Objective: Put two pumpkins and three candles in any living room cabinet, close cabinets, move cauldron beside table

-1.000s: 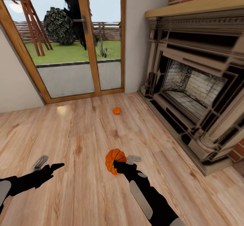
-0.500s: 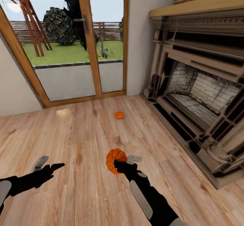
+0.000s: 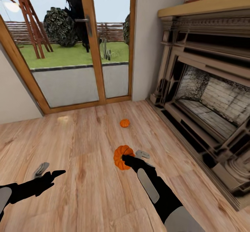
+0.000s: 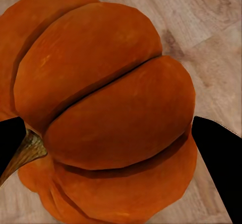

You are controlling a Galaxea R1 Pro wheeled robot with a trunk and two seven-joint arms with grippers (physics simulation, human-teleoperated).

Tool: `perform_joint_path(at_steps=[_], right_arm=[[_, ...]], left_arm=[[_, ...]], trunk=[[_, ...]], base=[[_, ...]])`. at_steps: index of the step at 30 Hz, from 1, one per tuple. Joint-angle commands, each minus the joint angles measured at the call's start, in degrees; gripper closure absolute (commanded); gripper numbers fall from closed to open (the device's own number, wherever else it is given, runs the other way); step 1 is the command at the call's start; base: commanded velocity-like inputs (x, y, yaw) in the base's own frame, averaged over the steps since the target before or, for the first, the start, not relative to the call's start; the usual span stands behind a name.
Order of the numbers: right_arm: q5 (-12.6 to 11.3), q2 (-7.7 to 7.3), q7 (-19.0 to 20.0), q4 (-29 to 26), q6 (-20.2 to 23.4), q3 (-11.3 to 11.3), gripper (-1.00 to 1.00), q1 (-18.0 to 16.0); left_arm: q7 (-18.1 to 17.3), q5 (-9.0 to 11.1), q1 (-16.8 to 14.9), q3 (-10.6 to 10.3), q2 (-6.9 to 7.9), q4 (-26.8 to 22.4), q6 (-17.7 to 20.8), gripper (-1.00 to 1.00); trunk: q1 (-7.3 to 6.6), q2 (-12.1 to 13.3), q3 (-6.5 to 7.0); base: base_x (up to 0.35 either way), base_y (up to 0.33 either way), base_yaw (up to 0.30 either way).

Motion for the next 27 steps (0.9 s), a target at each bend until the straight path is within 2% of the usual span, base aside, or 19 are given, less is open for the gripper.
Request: perform_joint_path(at_steps=[1,20,27], right_arm=[[-0.8,0.0,-0.5,0.2,0.0,-0.2,1.0,-0.1],[-0.6,0.0,-0.3,1.3,-0.6,-0.2,1.0,-0.2],[-0.5,0.0,-0.2,1.4,-0.9,-0.1,1.0,-0.2]], left_arm=[[-0.6,-0.6,0.0,0.1,-0.01,0.0,0.2,-1.0],[-0.6,-0.5,0.0,-0.3,-0.1,0.1,-0.5,-1.0],[-0.5,-0.5,0.0,-0.4,-0.1,0.1,-0.7,-1.0]], trunk=[[0.02,0.0,-0.04],[0.02,0.0,-0.05],[0.02,0.0,-0.24]], base=[[0.296,0.116,0.0],[0.3,0.103,-0.001],[0.304,0.095,-0.116]])
